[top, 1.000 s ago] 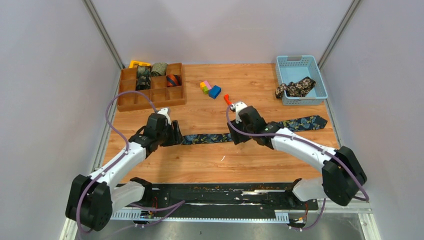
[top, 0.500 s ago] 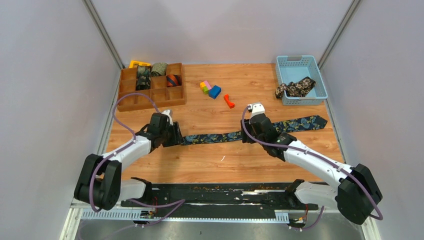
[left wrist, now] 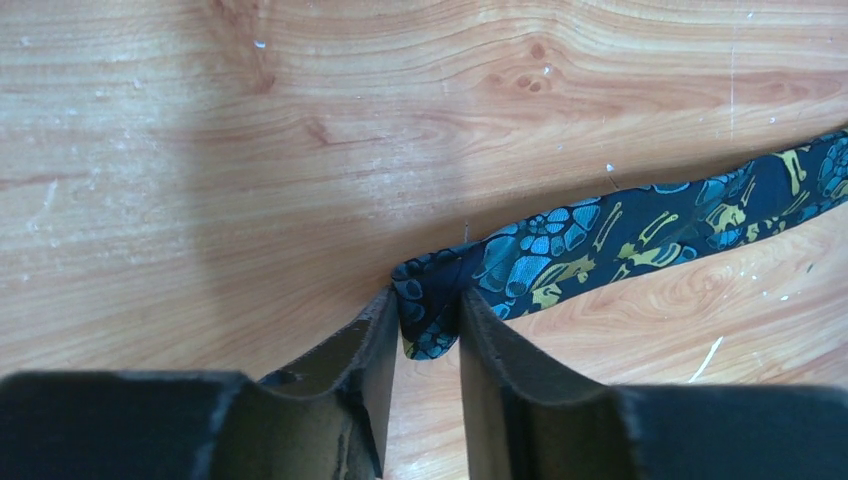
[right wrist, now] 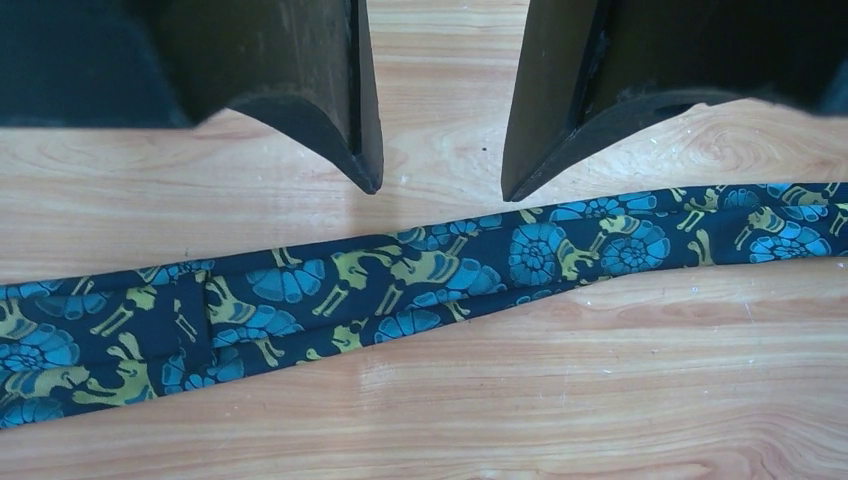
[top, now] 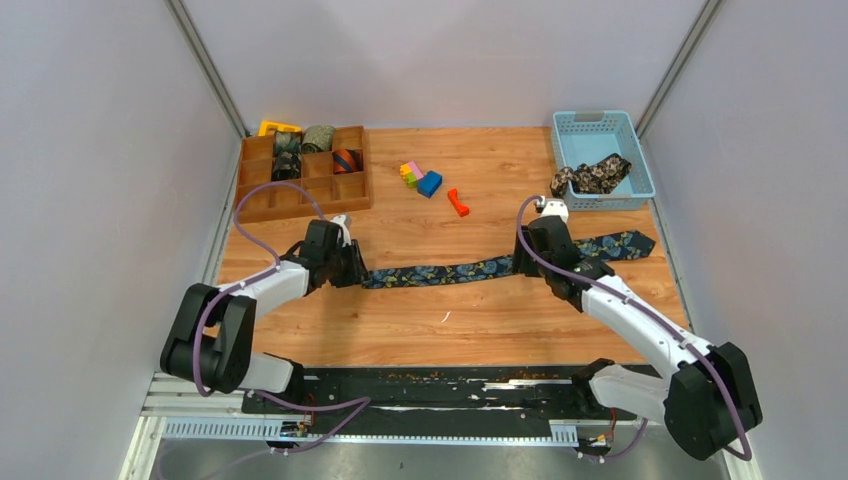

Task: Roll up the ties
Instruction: Flatten out the tie at the center of the board.

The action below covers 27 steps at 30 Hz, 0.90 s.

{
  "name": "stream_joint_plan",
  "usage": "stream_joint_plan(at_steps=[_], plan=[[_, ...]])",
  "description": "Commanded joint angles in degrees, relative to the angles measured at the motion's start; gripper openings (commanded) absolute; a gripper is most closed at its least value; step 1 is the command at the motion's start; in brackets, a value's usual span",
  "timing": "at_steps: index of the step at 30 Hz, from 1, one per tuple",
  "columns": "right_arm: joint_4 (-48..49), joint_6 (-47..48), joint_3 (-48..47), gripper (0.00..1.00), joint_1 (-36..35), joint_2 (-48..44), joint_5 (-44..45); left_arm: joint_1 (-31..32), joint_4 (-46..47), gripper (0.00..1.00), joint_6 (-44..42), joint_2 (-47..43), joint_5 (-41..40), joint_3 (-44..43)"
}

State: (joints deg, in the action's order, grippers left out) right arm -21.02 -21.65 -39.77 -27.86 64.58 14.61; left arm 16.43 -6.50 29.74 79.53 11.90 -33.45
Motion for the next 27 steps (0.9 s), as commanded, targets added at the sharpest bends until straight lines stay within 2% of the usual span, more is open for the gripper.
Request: stream_joint_plan(at_steps=[1, 7, 13, 21, 27], plan=[[-2.5, -3.6, -1.7, 0.48, 2.8, -1.4, 1.4, -0.3, -2.1, 0.34, -0.7, 1.2, 0.3, -0.2], [-4.0, -7.3, -2.1, 0.46, 13.5, 2.3, -0.3, -0.3, -5.9, 0.32, -2.5, -1.2, -0.5, -0.7], [-1.6, -6.3, -4.5, 0.44, 19.9, 9.1, -1.6, -0.2, -9.1, 0.36, -4.5, -3.9, -1.5, -0.5], [-0.4, -4.8, -8.7, 0.41, 26.7, 17.7, -2.4, -0.3, -12.6, 0.57, -5.1, -9.6, -1.6, -0.9], [0.4, -3.6, -10.7, 0.39, 29.0, 22.8, -1.6, -0.2, -15.2, 0.59, -5.5, -11.6, -4.0, -6.5]])
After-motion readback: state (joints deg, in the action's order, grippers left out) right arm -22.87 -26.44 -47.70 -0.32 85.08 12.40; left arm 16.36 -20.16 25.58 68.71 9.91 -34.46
